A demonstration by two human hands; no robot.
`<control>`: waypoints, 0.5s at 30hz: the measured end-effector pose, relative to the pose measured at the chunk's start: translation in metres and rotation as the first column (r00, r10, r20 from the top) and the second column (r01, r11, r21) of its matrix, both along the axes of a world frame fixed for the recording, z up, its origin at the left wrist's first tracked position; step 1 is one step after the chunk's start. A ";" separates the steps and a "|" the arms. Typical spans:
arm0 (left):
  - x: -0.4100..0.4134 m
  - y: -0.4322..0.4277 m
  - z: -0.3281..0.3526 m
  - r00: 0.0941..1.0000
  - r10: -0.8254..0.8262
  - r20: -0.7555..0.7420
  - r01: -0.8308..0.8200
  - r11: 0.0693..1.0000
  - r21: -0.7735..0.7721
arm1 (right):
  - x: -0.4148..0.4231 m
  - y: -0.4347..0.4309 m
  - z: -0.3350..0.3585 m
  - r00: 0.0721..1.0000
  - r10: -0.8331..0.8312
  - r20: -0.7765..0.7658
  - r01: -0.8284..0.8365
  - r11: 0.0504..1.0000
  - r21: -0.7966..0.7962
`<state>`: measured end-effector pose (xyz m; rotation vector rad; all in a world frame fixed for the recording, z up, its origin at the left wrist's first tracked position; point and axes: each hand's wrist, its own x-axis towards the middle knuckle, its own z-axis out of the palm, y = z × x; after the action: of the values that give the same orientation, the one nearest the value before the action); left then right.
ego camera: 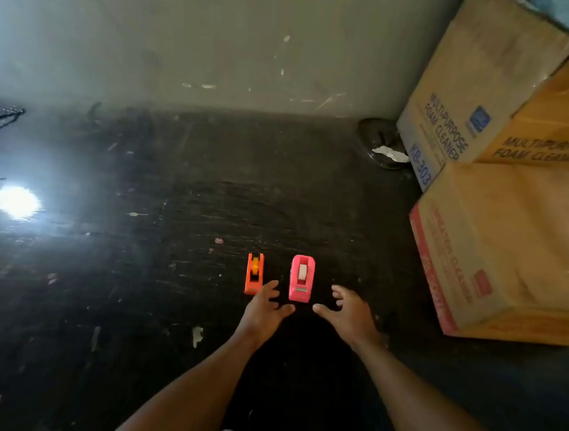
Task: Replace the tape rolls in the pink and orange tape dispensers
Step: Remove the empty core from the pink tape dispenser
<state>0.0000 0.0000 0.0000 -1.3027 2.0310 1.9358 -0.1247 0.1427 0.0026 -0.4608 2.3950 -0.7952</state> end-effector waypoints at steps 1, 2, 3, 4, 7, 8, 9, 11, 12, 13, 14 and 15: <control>-0.006 0.001 -0.002 1.000 0.005 0.021 -0.005 1.000 -0.009 | -0.006 -0.005 -0.004 0.999 -0.017 0.028 0.018 1.000 -0.016; -0.011 0.001 -0.004 0.999 0.018 0.038 -0.017 1.000 -0.013 | -0.012 -0.010 -0.007 0.998 -0.028 0.052 0.029 0.999 -0.026; -0.015 0.002 -0.008 0.999 0.032 0.039 -0.032 0.999 -0.012 | -0.017 -0.014 -0.011 0.997 -0.029 0.069 0.032 0.999 -0.034; -0.018 0.003 -0.014 0.998 0.050 0.033 -0.050 0.999 -0.002 | -0.022 -0.017 -0.016 0.996 -0.022 0.090 0.026 0.999 -0.040; -0.031 0.001 -0.026 0.998 0.066 0.020 -0.065 0.997 -0.040 | -0.035 -0.032 -0.029 0.994 -0.029 0.110 0.036 0.997 -0.068; -0.034 0.001 -0.028 0.998 0.068 0.007 -0.068 0.996 -0.065 | -0.037 -0.036 -0.033 0.996 -0.027 0.089 0.033 0.997 -0.067; -0.036 0.002 -0.030 0.998 0.068 0.004 -0.067 0.993 -0.101 | -0.039 -0.039 -0.036 0.998 -0.018 0.066 0.022 0.998 -0.062; -0.038 0.004 -0.034 0.998 0.065 0.012 -0.063 0.987 -0.148 | -0.038 -0.042 -0.043 1.000 0.008 0.025 -0.007 0.999 -0.053; -0.039 0.005 -0.037 0.998 0.060 0.015 -0.057 0.985 -0.162 | -0.038 -0.043 -0.046 1.000 0.028 0.006 -0.028 0.998 -0.048; -0.040 0.004 -0.040 0.999 0.049 0.021 -0.044 0.982 -0.181 | -0.038 -0.044 -0.047 0.999 0.040 -0.012 -0.040 0.998 -0.050; -0.041 0.003 -0.044 0.999 0.037 0.030 -0.030 0.977 -0.210 | -0.038 -0.045 -0.049 0.999 0.037 -0.023 -0.038 0.997 -0.063; -0.041 0.003 -0.047 0.999 0.029 0.042 -0.018 0.970 -0.241 | -0.039 -0.045 -0.050 0.999 0.028 -0.027 -0.030 0.997 -0.077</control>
<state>-0.0409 0.0029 -0.0473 -1.4078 2.2964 1.6924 -0.1637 0.0977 -0.0476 -0.5388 2.3824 -0.8772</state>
